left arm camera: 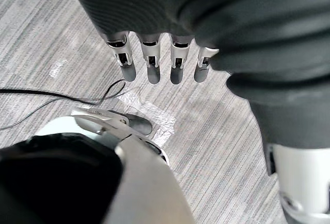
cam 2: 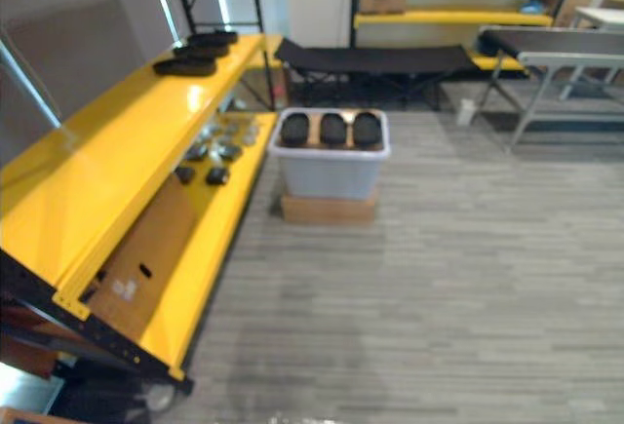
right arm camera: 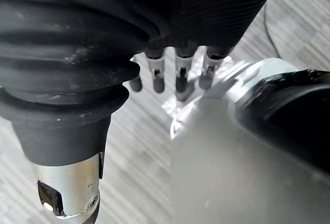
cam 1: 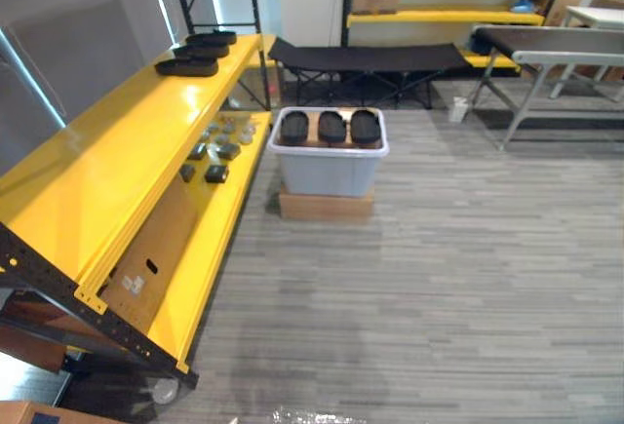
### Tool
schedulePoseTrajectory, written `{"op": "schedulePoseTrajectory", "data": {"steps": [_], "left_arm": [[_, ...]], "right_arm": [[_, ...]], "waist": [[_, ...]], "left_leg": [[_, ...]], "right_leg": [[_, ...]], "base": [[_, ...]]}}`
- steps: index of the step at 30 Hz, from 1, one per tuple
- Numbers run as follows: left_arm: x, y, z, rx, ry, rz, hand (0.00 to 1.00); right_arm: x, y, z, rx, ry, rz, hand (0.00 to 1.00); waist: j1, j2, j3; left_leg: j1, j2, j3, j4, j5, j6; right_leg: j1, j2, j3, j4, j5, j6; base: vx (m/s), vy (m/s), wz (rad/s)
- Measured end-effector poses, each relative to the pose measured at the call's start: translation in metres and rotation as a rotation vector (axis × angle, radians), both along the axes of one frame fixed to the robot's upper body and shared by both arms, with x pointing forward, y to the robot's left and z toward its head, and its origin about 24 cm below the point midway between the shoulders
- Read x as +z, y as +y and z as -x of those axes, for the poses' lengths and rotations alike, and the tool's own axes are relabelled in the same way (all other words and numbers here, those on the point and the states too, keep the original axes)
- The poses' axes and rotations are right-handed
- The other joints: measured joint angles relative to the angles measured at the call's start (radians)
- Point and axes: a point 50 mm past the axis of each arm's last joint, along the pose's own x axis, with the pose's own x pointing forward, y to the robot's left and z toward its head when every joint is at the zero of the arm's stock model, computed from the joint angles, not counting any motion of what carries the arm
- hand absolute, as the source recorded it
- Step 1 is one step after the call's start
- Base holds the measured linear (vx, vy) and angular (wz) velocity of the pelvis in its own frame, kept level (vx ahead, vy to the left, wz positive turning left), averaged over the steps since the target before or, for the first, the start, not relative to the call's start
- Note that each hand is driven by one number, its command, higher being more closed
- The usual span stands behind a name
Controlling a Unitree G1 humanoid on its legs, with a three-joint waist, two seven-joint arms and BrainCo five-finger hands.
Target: Walk over and take plastic housings, then place them on the shelf
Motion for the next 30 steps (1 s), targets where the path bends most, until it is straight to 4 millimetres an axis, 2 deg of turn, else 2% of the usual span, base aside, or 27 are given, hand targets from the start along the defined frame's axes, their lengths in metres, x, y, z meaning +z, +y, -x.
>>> {"op": "schedulePoseTrajectory", "data": {"steps": [2,5,10,15,20,30], "left_arm": [[0.000,0.002,-0.002,-0.003,0.000,-0.004,0.00],[0.000,0.002,-0.005,-0.021,-0.003,-0.003,0.00],[0.000,0.003,-0.009,-0.020,-0.023,0.012,0.00],[0.000,0.001,-0.011,-0.015,-0.029,0.015,0.00],[0.000,0.002,-0.011,-0.017,-0.025,-0.016,0.00],[0.001,0.006,-0.015,-0.028,-0.079,-0.087,0.00]], "right_arm": [[0.000,-0.001,-0.004,0.015,-0.030,0.035,0.00],[0.002,0.000,-0.021,0.066,-0.095,0.072,0.00],[0.004,0.001,-0.038,0.179,-0.165,0.039,0.00],[0.005,-0.001,-0.040,0.169,-0.190,0.045,0.00],[0.004,-0.002,-0.032,0.109,-0.195,0.060,0.00],[0.003,0.006,-0.034,0.089,-0.195,0.056,0.00]], "waist": [[0.000,-0.006,0.006],[-0.005,-0.010,0.022],[-0.006,-0.013,0.037],[-0.001,-0.016,0.048],[-0.008,-0.016,0.047],[-0.008,-0.023,0.050]], "left_leg": [[0.003,-0.003,0.001,0.002,0.000,0.000],[0.018,-0.008,0.001,0.004,0.000,0.000],[0.015,-0.016,-0.005,-0.002,0.007,0.010],[0.005,-0.028,-0.029,-0.004,0.007,0.011],[-0.001,-0.049,-0.074,-0.005,0.004,0.015],[-0.003,-0.057,-0.070,-0.005,0.002,0.027]], "right_leg": [[0.000,-0.001,0.000,-0.003,0.001,0.002],[0.011,-0.005,0.001,0.000,0.001,0.002],[-0.002,-0.012,0.002,0.020,-0.004,0.009],[-0.002,-0.028,-0.012,0.026,-0.023,0.015],[0.016,-0.035,-0.034,0.019,-0.030,0.025],[0.017,-0.038,-0.027,0.025,-0.031,0.019]], "base": [[0.07,0.012,0.00],[0.00,0.009,-0.01],[-0.08,0.028,0.02],[-0.10,0.045,0.14],[0.00,0.040,0.24],[0.07,0.007,0.01]]}}
